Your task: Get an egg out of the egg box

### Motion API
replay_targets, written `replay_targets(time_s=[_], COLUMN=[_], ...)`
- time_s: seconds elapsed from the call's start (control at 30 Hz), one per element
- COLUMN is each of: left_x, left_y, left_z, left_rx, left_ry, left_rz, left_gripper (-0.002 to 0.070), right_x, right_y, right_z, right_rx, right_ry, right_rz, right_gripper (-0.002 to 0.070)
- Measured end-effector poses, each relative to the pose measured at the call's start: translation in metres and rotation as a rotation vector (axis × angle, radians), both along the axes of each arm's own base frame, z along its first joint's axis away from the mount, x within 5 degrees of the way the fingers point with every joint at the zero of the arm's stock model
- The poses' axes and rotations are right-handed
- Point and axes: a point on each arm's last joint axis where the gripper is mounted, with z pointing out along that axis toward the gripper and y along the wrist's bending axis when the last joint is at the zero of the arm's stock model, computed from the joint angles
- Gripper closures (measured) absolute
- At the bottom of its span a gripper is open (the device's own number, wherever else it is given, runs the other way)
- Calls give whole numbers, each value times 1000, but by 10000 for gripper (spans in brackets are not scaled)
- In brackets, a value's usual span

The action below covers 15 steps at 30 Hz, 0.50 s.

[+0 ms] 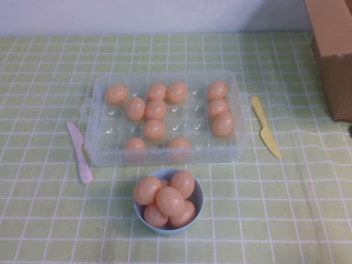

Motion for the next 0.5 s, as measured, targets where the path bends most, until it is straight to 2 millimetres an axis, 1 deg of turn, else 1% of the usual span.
replay_targets(time_s=[0.1,0.2,0.27,0.37,0.5], left_x=[1,2,2,3,3], left_y=[-4,-7,-7,-6,-6], left_z=[5,12,17,21,23], left_rx=[-149,-363,-467,-543,-536], left_ry=[-43,-99,-136,-175,-191], left_rz=[-5,2,9,16,16], left_gripper=[680,678,678,678,678], right_x=[0,0,0,0,0], right_y=[0,0,0,0,0], right_z=[0,0,0,0,0], right_rx=[0,0,0,0,0], right_ry=[0,0,0,0,0], right_rz=[0,0,0,0,0], right_gripper=[694,694,694,694,694])
